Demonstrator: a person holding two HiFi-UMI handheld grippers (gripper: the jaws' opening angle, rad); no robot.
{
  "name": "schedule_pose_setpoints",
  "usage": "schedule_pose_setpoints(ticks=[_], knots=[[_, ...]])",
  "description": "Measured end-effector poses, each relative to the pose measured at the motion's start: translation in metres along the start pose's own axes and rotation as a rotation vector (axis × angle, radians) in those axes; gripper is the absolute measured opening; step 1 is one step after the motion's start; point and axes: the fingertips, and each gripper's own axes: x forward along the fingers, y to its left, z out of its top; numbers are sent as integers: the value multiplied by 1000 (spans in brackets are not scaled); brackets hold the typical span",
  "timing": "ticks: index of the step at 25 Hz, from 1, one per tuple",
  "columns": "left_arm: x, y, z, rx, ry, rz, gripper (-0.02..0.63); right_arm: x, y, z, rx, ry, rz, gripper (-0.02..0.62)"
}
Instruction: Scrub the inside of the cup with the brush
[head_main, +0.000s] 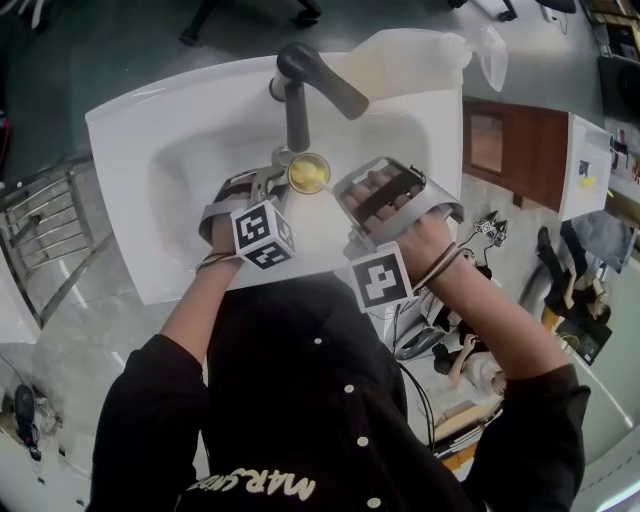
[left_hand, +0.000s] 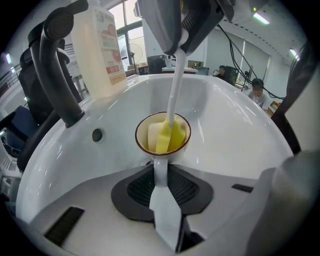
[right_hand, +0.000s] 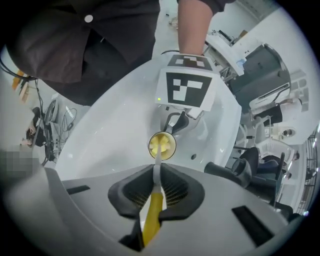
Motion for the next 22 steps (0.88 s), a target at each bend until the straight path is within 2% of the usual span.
schedule_pose_setpoints(ticks=[2, 5, 6, 11, 22], knots=[[0, 1, 0, -5, 1, 1, 92, 5, -3, 2, 70, -11, 4, 46], [0, 1, -1, -10, 3, 5, 92, 7, -5, -1, 330, -58, 54, 46], [1, 1, -1, -12, 6, 9, 92, 8, -3, -4, 458, -73, 93, 47], [1, 1, -2, -17, 30, 29, 92, 13, 13, -15, 1249, -226, 304, 48], [0, -2, -1, -9, 44, 58, 92, 8, 34, -15, 2441, -506, 494, 51]])
